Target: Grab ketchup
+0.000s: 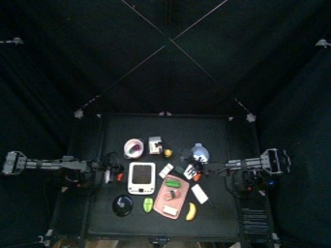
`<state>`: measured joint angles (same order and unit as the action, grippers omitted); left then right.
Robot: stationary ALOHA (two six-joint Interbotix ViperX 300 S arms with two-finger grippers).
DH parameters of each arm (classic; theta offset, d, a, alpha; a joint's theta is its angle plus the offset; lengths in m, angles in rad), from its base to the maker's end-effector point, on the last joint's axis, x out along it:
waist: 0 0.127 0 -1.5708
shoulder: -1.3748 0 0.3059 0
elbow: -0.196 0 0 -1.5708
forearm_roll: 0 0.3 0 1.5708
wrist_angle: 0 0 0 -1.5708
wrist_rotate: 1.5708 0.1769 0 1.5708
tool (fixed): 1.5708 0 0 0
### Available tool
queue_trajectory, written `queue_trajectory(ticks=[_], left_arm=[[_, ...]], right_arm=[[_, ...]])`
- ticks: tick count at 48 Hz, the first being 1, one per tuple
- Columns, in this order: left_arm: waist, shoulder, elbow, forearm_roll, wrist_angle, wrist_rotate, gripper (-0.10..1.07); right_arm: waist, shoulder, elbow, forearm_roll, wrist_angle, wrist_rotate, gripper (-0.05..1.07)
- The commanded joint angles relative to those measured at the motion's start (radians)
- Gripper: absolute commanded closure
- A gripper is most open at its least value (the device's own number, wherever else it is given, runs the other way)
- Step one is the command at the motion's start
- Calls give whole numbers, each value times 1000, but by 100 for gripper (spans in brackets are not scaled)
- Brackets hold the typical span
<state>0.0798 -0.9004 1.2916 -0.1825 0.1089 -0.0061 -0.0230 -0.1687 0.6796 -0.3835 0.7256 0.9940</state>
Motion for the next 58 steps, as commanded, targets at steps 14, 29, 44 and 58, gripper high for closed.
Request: queue_trajectory(ticks=[14,29,44,58], left_arm=[[25,3,-118,-173,252,-3,50],[123,23,-115,-195,339,-20,50],[218,54,-117,-77,433,-192,50],[167,112,-101,66,480,-460,49]], right_arm=[[15,43,-31,-23,-26,-6,19],[29,46,-41,-32,-26,-3,19],[29,46,-48,-34,-23,-3,19],[29,48,-49,-34,-21,-3,19]])
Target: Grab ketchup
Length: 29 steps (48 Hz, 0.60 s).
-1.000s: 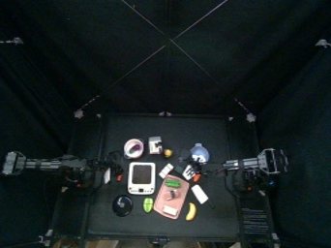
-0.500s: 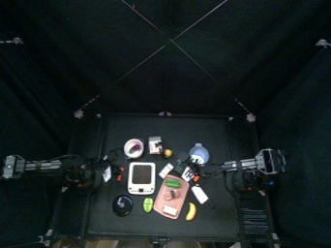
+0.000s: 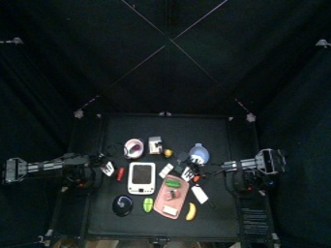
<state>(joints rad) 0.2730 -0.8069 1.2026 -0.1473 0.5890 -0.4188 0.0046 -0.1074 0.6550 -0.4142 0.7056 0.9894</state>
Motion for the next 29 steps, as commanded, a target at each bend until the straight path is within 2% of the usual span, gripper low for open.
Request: queue_trajectory(ticks=[1,7,11,18,29], left_arm=[[-35,21,-11,40,-2,-64,48],[-92,44,-9,97,0,-167,40],[-117,54,-8,115,3,-219,30],[-127,63,3,124,6,-270,13],[-126,109,28,126,2,-322,11]], right_arm=[[2,-14,-25,-3,-2,2,19],[0,-11,-23,-3,-2,2,19],[-2,-9,-25,-3,-2,2,19],[-3,-5,-25,-3,-2,0,19],[-6,3,-26,-3,-2,0,19]])
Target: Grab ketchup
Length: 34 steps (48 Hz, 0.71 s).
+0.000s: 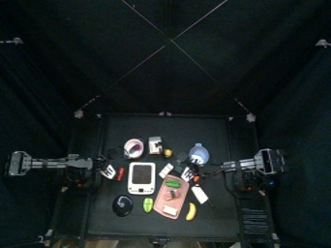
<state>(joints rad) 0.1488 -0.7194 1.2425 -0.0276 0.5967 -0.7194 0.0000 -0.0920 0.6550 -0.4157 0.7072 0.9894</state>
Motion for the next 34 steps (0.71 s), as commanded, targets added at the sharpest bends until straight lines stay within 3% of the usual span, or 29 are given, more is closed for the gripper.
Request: queue_trajectory(ticks=[1,12,34], left_arm=[[-2,28,-12,8,-6,-29,11],[-8,91,-29,43,-37,-84,11],[-8,170,-29,31,-170,-92,11]], right_arm=[[-2,-12,-25,-2,-3,0,19],[-3,-2,-32,-3,-3,-5,19],[-3,2,-34,-2,-3,-6,19]])
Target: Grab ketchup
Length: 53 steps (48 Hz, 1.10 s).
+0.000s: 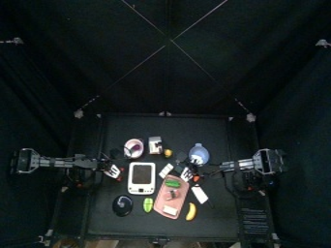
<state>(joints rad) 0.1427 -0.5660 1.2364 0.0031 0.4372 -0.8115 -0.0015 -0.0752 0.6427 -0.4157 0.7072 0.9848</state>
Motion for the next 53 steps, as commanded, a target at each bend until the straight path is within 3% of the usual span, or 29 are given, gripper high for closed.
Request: queue_trajectory(ticks=[1,29,35,45,53], left_arm=[[-2,21,-23,2,-11,0,11],[14,172,-38,23,-35,2,12],[15,173,-41,25,-37,2,19],[17,172,-44,32,-32,5,42],[6,135,-54,32,5,12,46]], right_arm=[[-2,-15,-23,-3,-3,-2,19],[-2,-11,-23,-2,-3,-2,19],[-2,-9,-23,-2,-3,-2,19],[-2,-5,-21,-2,-3,0,19],[-2,-3,-21,-2,-3,-2,19]])
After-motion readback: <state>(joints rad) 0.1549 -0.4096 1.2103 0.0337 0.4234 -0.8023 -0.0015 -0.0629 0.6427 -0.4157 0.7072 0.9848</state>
